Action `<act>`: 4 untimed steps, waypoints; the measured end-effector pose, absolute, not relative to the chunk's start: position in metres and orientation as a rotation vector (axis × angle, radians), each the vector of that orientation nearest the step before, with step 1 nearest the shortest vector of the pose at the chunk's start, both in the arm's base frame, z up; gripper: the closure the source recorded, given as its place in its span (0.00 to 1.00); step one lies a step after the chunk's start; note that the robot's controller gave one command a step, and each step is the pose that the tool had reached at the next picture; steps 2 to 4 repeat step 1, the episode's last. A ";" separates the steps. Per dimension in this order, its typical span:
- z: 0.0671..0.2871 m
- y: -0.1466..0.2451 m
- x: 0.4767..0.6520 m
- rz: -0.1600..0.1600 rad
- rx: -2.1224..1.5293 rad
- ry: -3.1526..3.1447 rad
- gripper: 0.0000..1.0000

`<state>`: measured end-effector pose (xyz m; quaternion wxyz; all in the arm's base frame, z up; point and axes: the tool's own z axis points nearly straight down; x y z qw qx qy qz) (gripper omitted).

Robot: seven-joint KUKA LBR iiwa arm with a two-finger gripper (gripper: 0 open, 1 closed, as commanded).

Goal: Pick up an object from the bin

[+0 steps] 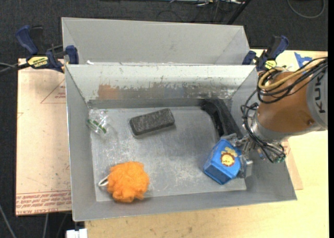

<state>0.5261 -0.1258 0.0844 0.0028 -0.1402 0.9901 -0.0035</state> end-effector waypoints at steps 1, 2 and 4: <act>0.213 -0.133 0.523 -0.009 -0.429 3.107 1.00; 0.213 -0.133 0.523 -0.009 -0.429 3.107 1.00; 0.213 -0.133 0.523 -0.009 -0.429 3.107 1.00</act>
Offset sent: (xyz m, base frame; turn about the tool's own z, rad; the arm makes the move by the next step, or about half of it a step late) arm 0.0000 0.0000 0.0000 0.0000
